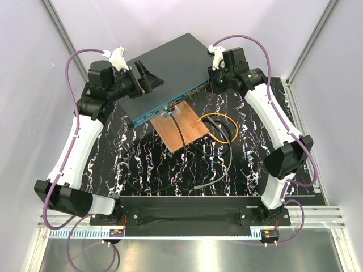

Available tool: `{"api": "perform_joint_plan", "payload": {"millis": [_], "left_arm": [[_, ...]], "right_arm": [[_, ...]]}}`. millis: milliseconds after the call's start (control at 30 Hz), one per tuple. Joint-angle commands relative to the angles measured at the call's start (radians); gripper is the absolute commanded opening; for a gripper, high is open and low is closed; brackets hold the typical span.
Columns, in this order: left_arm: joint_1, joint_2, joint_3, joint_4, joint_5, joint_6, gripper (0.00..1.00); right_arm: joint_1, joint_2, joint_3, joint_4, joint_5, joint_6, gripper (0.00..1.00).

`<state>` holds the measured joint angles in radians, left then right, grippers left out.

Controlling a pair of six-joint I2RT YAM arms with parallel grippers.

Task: Insert the plug into the switch port

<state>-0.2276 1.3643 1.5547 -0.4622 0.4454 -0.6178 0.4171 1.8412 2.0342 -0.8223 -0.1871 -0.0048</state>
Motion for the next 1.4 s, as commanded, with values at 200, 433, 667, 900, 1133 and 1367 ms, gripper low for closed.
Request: {"api": "perform_joint_plan", "payload": {"millis": [200,433,667,900,1133,1367], "left_arm": [[0.010,0.004,0.008,0.037,0.019,0.006,0.99],[0.022,-0.001,0.001,0.053,0.045,-0.005,0.99],[0.059,-0.034,-0.025,0.103,0.099,-0.010,0.99],[0.091,-0.083,-0.070,0.186,0.183,-0.002,0.99],[0.093,-0.154,-0.125,0.266,0.249,0.061,0.99],[0.089,-0.175,-0.153,0.255,0.300,0.121,0.99]], "right_arm": [[0.038,0.058,0.126,0.285,0.031,0.025,0.00],[0.037,0.012,0.103,0.252,0.002,0.009,0.01],[-0.007,-0.174,-0.141,0.118,-0.044,-0.118,0.20],[-0.089,-0.348,-0.419,0.038,-0.173,-0.237,0.46],[-0.084,-0.476,-0.747,-0.056,-0.310,-0.475,0.57],[0.111,-0.473,-0.884,-0.101,-0.241,-0.681,0.63]]}}
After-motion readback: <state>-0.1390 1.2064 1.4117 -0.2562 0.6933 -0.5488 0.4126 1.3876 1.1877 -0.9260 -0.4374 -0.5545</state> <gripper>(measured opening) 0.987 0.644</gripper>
